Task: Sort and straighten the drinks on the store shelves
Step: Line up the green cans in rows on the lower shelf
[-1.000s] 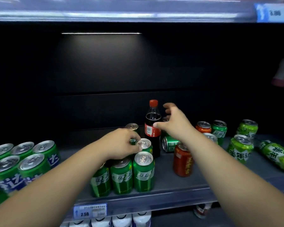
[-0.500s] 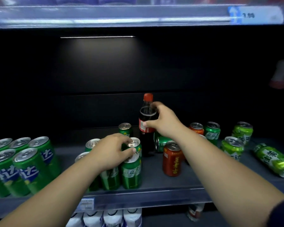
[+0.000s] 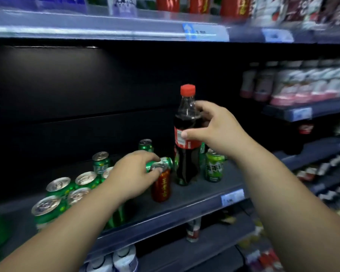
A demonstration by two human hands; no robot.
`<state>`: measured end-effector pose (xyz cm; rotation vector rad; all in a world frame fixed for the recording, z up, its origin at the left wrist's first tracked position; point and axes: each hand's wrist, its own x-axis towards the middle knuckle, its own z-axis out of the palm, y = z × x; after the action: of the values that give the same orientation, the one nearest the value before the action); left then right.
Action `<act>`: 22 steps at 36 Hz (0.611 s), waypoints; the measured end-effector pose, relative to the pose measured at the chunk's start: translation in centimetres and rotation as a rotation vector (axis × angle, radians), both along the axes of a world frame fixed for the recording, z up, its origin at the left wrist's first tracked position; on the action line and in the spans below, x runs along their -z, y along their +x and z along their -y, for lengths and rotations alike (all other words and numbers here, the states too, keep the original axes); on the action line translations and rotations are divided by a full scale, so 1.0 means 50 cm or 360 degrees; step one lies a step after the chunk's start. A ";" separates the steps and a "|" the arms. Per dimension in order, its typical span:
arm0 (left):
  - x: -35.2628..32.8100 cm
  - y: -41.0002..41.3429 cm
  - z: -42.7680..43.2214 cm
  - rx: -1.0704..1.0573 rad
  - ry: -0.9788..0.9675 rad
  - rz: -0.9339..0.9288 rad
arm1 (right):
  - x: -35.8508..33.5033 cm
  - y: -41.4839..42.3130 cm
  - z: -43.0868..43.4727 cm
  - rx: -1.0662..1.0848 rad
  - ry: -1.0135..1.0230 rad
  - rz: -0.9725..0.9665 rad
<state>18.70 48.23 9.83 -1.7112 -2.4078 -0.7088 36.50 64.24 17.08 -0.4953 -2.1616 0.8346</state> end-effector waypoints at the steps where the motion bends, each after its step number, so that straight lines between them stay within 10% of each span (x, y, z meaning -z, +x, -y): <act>1: 0.002 0.011 -0.009 0.0048 0.0017 0.0015 | 0.016 0.015 -0.004 0.0028 -0.0041 0.0005; 22: 0.171 0.173 -0.282 0.0237 -0.0483 -0.0084 | 0.164 0.278 -0.282 0.0521 -0.0328 -0.0015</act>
<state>27.36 62.32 1.26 -2.0081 -2.4736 -0.3179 50.40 78.35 8.90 -0.9191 -1.9236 0.8734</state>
